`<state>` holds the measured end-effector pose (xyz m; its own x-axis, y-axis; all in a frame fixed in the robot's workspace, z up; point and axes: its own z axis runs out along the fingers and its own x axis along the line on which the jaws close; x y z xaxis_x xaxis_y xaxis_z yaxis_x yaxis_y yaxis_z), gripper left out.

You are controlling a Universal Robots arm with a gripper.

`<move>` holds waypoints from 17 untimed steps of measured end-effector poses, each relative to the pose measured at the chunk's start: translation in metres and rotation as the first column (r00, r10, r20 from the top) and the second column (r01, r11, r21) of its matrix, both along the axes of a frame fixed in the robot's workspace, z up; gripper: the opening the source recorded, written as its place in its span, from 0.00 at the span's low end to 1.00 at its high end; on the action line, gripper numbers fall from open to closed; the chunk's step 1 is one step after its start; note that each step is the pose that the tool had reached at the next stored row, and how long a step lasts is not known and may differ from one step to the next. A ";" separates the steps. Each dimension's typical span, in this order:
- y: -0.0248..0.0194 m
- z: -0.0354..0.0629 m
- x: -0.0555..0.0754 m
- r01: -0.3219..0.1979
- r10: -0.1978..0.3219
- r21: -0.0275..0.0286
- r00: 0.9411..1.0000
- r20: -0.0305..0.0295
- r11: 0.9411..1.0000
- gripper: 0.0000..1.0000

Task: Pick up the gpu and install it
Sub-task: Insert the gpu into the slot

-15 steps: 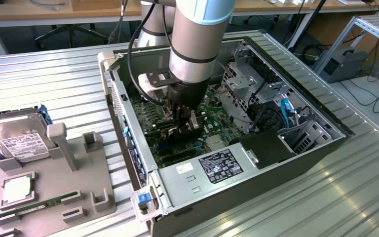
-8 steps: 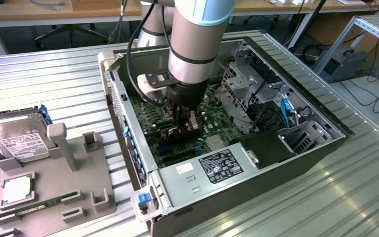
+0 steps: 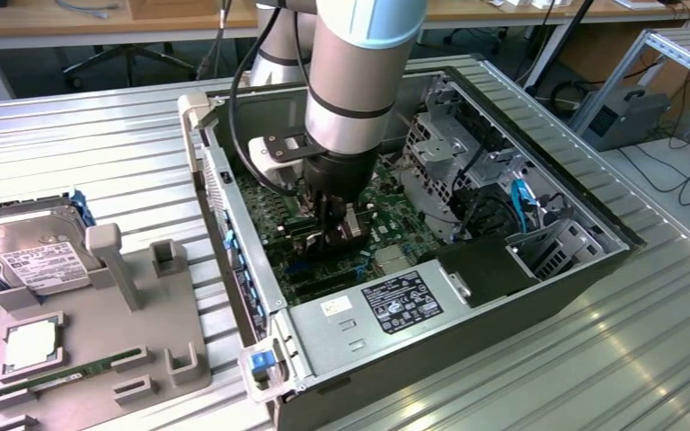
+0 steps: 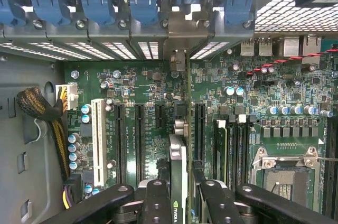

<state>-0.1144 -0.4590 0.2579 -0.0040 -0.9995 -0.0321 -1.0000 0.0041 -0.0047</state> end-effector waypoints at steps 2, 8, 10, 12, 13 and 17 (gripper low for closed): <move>0.0001 -0.0004 0.000 0.000 0.000 0.000 1.000 0.000 1.000 0.26; 0.0001 -0.0007 -0.002 0.000 0.000 0.000 1.000 0.001 1.000 0.26; 0.0001 -0.0007 -0.002 0.000 0.000 0.000 1.000 0.001 1.000 0.26; 0.0001 -0.0007 -0.002 0.000 0.000 0.000 1.000 0.001 1.000 0.26; 0.0003 -0.0012 -0.002 0.001 -0.001 0.002 1.000 0.000 1.000 0.27; 0.0000 0.0007 -0.002 0.000 0.000 0.000 1.000 0.000 1.000 0.52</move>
<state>-0.1165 -0.4589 0.2585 -0.0040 -0.9995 -0.0322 -1.0000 0.0042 -0.0049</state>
